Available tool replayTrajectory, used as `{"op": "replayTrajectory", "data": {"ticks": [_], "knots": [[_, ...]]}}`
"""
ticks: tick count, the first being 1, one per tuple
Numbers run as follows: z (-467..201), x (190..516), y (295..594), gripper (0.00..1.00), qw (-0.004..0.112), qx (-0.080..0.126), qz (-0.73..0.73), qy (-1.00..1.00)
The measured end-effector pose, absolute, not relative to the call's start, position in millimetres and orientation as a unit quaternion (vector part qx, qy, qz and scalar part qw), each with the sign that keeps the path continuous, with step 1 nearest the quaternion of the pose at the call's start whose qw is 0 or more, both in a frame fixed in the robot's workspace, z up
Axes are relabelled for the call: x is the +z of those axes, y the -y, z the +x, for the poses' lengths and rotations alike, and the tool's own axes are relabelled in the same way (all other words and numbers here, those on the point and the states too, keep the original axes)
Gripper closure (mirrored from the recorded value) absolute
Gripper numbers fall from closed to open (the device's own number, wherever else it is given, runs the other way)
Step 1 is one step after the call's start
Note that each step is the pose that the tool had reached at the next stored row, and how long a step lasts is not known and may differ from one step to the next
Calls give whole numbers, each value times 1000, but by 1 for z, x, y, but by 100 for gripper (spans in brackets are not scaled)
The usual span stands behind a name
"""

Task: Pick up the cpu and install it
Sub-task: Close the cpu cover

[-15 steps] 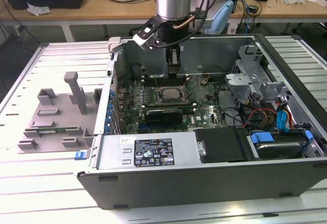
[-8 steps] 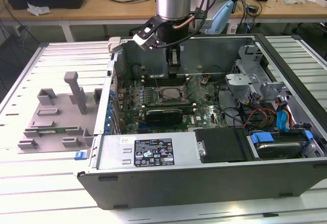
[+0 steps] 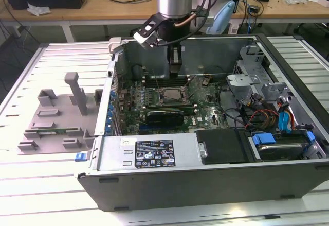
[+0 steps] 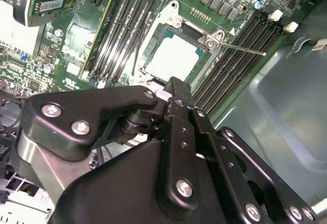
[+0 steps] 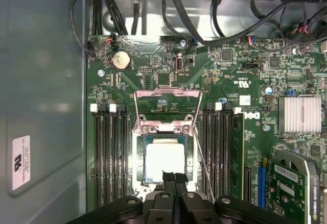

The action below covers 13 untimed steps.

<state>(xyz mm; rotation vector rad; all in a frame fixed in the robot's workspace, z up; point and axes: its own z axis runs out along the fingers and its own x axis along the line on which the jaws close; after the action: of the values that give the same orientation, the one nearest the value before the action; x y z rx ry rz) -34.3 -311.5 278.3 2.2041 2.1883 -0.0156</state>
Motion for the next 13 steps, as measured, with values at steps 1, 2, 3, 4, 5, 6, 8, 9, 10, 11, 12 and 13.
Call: {"op": "replayTrajectory", "data": {"ticks": [1, 2, 3, 4, 5, 6, 8, 9, 10, 11, 12, 13], "knots": [[-34, 280, 311, 89, 18, -5, 710, -704], [-34, 280, 311, 89, 18, -5, 710, -704], [-34, 280, 311, 89, 18, -5, 710, -704], [-34, 280, 311, 89, 18, -5, 710, -704], [-33, 280, 312, 89, 18, -5, 710, -704], [-31, 280, 312, 89, 18, -5, 710, -704], [-24, 280, 311, 89, 18, -5, 710, -704], [-16, 280, 312, 89, 18, -5, 710, -704], [-12, 280, 312, 89, 18, -5, 710, -704], [-7, 280, 312, 89, 18, -5, 710, -704], [-4, 280, 312, 89, 18, -5, 710, -704], [1, 280, 312, 89, 18, -5, 710, -704]]}}
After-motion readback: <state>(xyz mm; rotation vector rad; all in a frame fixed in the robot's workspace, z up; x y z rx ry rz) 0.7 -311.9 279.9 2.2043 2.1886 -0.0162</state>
